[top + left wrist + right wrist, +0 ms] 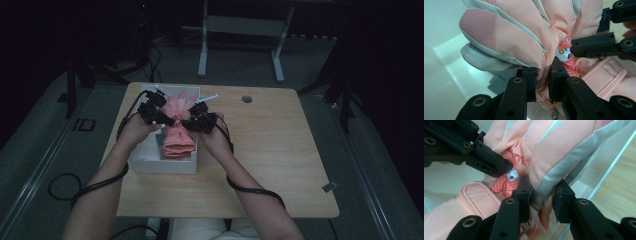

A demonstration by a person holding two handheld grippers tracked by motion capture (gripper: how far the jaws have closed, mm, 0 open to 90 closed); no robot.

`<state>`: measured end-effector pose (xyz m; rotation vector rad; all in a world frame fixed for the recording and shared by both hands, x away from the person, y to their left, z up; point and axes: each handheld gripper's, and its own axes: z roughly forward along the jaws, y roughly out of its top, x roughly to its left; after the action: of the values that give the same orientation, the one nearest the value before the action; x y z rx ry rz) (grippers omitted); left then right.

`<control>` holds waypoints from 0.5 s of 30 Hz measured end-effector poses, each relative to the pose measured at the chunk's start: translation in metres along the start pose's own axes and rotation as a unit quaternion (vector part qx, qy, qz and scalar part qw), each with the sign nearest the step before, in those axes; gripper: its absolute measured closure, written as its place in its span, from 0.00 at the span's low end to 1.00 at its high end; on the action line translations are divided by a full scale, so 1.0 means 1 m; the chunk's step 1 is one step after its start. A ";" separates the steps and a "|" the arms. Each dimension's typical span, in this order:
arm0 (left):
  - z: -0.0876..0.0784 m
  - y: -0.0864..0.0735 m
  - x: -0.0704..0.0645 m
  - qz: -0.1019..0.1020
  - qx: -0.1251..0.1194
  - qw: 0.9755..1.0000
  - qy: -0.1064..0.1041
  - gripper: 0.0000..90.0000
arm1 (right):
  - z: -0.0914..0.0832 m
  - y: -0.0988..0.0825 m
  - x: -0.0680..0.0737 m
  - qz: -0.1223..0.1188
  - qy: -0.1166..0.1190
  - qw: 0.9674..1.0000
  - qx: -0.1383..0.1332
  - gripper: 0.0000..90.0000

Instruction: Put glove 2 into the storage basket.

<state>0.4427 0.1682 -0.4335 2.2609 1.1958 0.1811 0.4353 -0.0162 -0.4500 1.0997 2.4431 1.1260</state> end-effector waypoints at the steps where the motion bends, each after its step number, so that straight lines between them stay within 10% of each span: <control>1: 0.003 -0.001 0.000 -0.002 0.004 1.000 0.002 0.87 | 0.003 -0.002 -0.001 0.000 -0.001 1.000 0.005 0.77; 15: 0.023 -0.003 0.000 -0.022 0.038 0.999 0.003 0.87 | 0.010 0.008 0.010 -0.042 -0.041 0.995 0.076 0.74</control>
<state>0.4492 0.1603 -0.4540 2.2991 1.2746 0.1276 0.4376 -0.0005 -0.4497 1.0509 2.5194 0.8641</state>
